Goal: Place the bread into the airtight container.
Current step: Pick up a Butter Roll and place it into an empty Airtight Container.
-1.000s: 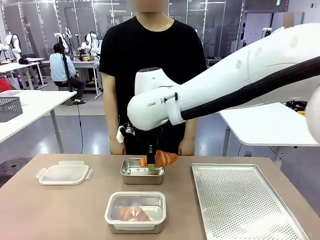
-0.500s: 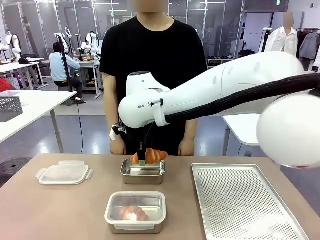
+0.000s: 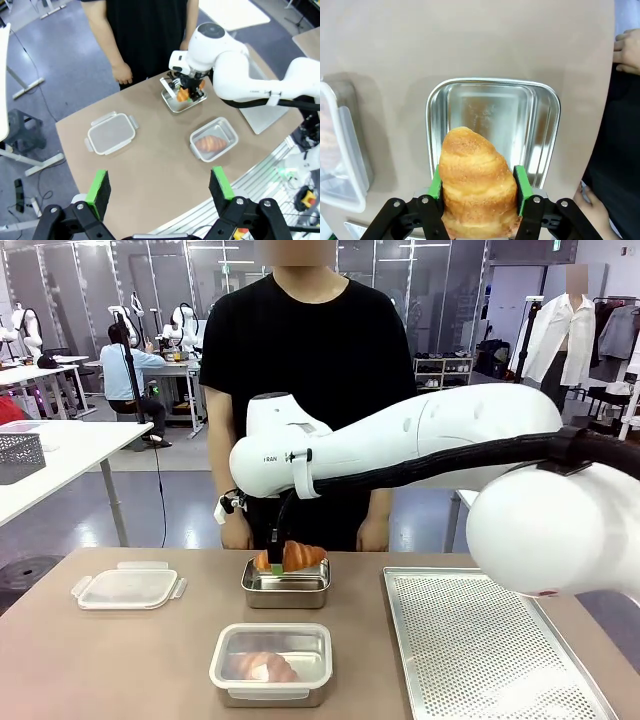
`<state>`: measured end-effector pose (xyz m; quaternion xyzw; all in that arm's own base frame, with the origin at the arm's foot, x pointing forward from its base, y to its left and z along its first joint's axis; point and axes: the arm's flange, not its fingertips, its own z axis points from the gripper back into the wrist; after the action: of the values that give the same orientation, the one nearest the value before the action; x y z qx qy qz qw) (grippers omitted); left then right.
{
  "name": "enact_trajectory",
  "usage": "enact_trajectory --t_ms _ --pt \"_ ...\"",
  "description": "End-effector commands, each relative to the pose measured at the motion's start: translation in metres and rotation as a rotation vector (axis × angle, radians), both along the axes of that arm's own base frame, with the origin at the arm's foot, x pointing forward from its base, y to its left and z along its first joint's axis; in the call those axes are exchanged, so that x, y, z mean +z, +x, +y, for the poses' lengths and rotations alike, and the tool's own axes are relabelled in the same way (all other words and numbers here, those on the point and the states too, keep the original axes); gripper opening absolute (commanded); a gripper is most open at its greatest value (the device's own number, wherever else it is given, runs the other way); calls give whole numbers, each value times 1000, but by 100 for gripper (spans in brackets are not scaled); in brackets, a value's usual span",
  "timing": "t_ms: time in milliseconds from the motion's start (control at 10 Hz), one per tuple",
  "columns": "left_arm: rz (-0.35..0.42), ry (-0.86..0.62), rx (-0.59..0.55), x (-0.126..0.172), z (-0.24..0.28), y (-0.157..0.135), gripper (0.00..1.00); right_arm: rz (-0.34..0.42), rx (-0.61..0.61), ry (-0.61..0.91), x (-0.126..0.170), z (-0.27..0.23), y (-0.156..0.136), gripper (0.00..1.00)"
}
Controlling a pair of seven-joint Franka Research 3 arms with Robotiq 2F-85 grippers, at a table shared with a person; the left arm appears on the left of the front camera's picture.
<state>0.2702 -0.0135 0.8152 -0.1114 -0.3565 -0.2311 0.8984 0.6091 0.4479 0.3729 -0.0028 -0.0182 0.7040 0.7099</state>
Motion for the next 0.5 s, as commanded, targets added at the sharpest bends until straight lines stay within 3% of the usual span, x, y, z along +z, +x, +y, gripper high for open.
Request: enact_trajectory --t_ms 0,200,400 --pt "0 -4 0 1 0 -1 100 37 16 -9 -2 6 19 64" --pt "0 -4 0 1 0 -1 100 38 28 -6 -2 6 19 95" --pt "0 -4 0 1 0 -1 100 46 26 -4 -5 5 18 100"
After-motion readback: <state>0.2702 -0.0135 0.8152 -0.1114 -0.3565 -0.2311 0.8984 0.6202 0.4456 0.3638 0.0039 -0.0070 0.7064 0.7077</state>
